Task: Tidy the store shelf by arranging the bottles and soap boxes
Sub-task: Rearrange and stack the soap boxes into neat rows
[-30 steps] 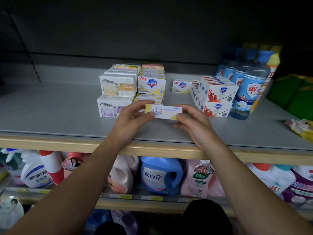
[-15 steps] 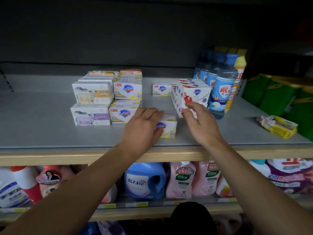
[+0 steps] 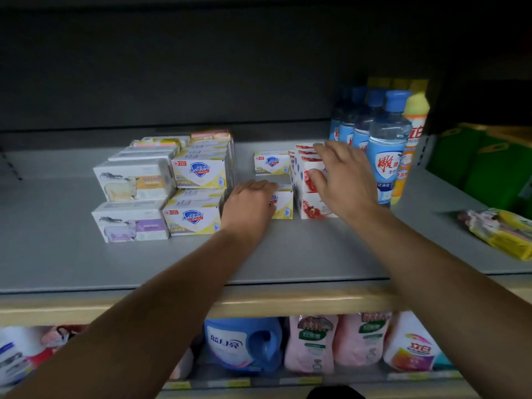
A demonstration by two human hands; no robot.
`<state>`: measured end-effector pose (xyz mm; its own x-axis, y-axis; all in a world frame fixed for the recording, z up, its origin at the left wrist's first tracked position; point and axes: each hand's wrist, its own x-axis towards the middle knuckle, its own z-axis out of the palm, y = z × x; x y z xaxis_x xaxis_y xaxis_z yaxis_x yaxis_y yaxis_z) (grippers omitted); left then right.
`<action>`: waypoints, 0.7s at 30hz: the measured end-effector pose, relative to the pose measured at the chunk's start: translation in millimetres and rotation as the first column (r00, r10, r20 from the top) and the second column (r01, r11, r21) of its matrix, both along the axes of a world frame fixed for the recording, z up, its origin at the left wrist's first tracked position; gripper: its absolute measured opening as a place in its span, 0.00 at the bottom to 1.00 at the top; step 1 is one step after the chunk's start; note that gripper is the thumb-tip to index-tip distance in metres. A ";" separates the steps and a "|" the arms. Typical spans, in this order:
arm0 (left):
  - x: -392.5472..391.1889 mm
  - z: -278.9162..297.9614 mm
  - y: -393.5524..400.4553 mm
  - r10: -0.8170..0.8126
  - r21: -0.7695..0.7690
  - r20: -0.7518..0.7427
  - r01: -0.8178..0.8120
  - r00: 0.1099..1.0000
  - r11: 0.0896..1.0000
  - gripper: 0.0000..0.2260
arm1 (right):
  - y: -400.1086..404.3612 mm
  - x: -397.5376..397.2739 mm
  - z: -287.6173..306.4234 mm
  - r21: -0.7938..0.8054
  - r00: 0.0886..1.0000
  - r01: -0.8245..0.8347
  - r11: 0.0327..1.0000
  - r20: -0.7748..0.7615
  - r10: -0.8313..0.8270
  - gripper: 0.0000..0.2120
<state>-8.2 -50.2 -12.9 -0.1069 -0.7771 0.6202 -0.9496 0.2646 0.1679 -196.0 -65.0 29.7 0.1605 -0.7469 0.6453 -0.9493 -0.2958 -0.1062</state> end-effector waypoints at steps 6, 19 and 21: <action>-4.2 -6.2 -55.8 0.025 0.011 -0.011 -0.025 1.000 1.000 0.21 | -12.8 0.6 -20.8 -0.156 0.997 -0.021 0.988 0.067 0.031 0.20; -14.2 -2.5 -149.3 0.120 0.070 -0.029 -0.118 0.992 0.990 0.19 | -18.1 4.2 -25.3 -0.232 0.976 -0.065 0.970 0.187 0.110 0.18; -13.8 -2.8 -158.3 0.133 0.077 -0.016 -0.131 0.991 0.988 0.19 | -18.4 4.4 -26.1 -0.244 0.972 -0.068 0.967 0.202 0.120 0.18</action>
<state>-22.0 -208.5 -15.7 0.0119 -0.8282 0.5604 -0.9714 0.1232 0.2028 -191.6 -83.4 3.6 0.0621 -0.5588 0.8270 -0.8788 -0.4234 -0.2201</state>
